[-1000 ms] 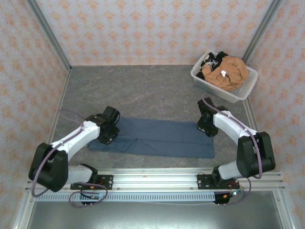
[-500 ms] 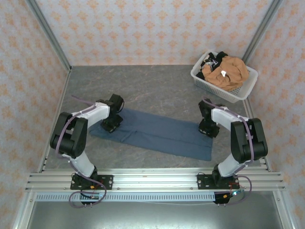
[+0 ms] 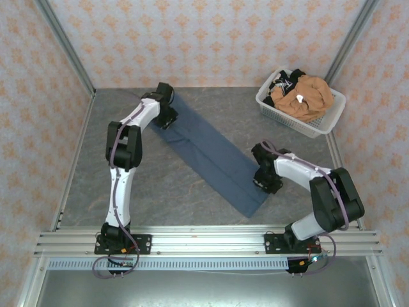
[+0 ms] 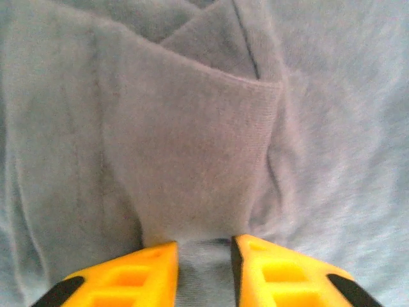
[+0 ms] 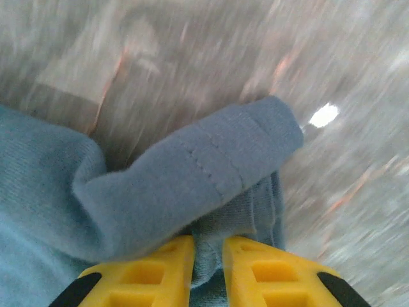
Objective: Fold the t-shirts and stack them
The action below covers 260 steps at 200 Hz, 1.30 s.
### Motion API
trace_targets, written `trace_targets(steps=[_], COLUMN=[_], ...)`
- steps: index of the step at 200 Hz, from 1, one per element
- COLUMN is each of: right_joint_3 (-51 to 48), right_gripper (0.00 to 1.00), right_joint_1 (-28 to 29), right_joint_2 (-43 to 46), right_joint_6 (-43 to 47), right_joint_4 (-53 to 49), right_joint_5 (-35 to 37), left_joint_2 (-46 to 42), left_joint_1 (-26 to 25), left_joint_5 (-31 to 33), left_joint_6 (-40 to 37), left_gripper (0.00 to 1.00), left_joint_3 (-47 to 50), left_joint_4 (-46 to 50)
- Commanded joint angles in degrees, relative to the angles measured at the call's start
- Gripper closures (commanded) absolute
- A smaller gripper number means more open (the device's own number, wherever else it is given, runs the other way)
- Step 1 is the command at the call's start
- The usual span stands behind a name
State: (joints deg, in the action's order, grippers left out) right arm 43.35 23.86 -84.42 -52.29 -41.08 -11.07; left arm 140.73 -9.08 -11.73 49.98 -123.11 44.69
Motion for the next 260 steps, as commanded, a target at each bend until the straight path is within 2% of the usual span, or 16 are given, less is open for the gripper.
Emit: trace_targets(steps=[1, 25, 48, 65, 86, 109, 123, 151, 187, 227, 260], right_joint_3=[-3.7, -2.39, 1.3, 4.29, 7.51, 10.79, 13.29, 19.26, 22.94, 20.89, 14.7], right_gripper=[0.78, 0.74, 0.68, 0.68, 0.7, 0.73, 0.74, 0.76, 0.78, 0.78, 0.78], right_joint_1=[3.46, 4.36, 4.36, 4.22, 4.01, 3.94, 3.89, 3.83, 3.84, 3.92, 5.28], right_joint_2=[0.19, 4.43, 9.23, 10.09, 7.37, 2.06, -2.03, -11.65, -19.34, -21.11, -19.23], right_joint_6=[-12.17, -13.57, -9.5, -2.46, 8.07, 18.08, 22.92, 28.42, 28.49, 22.91, 14.35], right_joint_4=[4.06, -0.05, -5.48, -6.06, -3.47, 1.16, 2.99, 2.64, 2.08, 2.7, 7.33], right_joint_5=[-9.05, -7.65, -1.75, 2.01, 3.59, 1.33, -0.5, -2.68, -2.72, -4.71, -9.84], left_joint_2=[5.14, 5.86, -1.45, -11.65, -24.56, -30.92, -33.05, -28.59, -20.34, -12.03, -4.68], left_joint_1=[-1.74, -3.13, -4.58, -6.12, -8.22, -10.15, -10.53, -9.27, -7.31, -6.32, -6.98], left_joint_5=[-5.73, -4.89, -0.07, 2.04, 1.26, 1.23, 2.51, 3.42, 3.76, 6.53, 3.55], left_joint_6=[-0.07, 0.65, 0.21, 2.76, 11.7, 20.09, 23.34, 25.76, 27.61, 26.08, 22.62], left_gripper=[0.65, 0.58, 0.55, 0.56, 0.6, 0.65, 0.65, 0.68, 0.69, 0.69, 0.7], left_joint_3=[-15.37, -24.49, -20.71, -5.91, 16.54, 30.03, 34.78, 33.77, 27.6, 18.23, 11.67], left_joint_4=[3.37, 3.92, 7.37, 3.95, -6.61, -10.54, -12.64, -9.16, -7.21, -1.16, 1.11])
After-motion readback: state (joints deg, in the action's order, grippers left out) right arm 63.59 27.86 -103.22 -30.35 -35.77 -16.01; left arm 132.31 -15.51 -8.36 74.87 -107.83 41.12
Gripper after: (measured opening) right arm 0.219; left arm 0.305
